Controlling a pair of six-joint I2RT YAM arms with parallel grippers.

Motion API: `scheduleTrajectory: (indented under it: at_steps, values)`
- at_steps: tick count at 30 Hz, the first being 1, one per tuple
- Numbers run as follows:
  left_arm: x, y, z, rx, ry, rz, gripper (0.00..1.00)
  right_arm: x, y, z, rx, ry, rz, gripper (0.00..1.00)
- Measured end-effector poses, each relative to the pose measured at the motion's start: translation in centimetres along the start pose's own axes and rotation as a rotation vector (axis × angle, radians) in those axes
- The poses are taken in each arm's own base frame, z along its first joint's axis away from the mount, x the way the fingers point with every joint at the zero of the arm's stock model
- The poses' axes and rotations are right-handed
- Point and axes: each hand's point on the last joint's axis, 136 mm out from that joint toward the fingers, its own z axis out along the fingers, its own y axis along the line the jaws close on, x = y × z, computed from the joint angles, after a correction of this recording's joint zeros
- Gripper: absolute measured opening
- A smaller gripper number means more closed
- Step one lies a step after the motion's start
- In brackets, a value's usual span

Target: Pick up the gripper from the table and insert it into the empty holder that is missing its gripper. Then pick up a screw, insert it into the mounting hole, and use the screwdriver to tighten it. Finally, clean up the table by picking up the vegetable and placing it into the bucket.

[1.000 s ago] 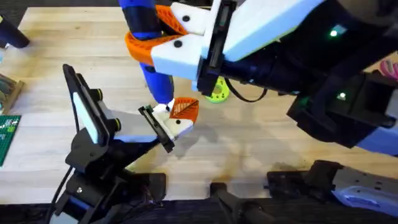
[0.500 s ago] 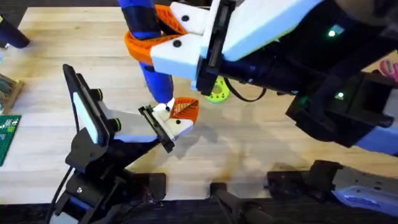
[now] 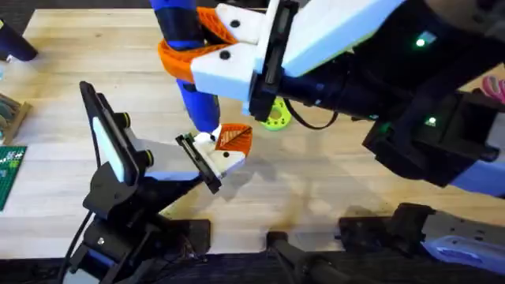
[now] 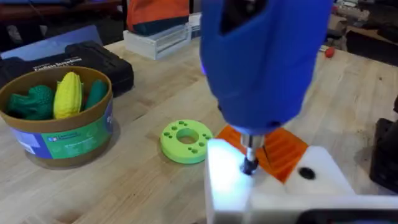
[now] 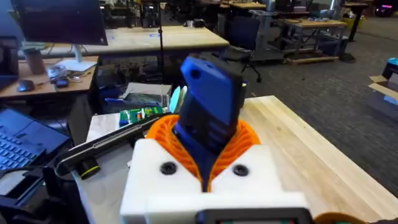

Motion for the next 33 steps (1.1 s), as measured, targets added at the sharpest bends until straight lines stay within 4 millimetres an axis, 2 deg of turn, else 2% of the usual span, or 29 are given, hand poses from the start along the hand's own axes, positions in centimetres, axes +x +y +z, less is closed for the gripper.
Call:
scheduleTrajectory:
  at_steps: [33]
  values:
    - [0.1,0.0,0.0,0.001,0.002,-0.01,0.015,1.5,-0.1,0.0,0.006,0.069,0.01,0.031]
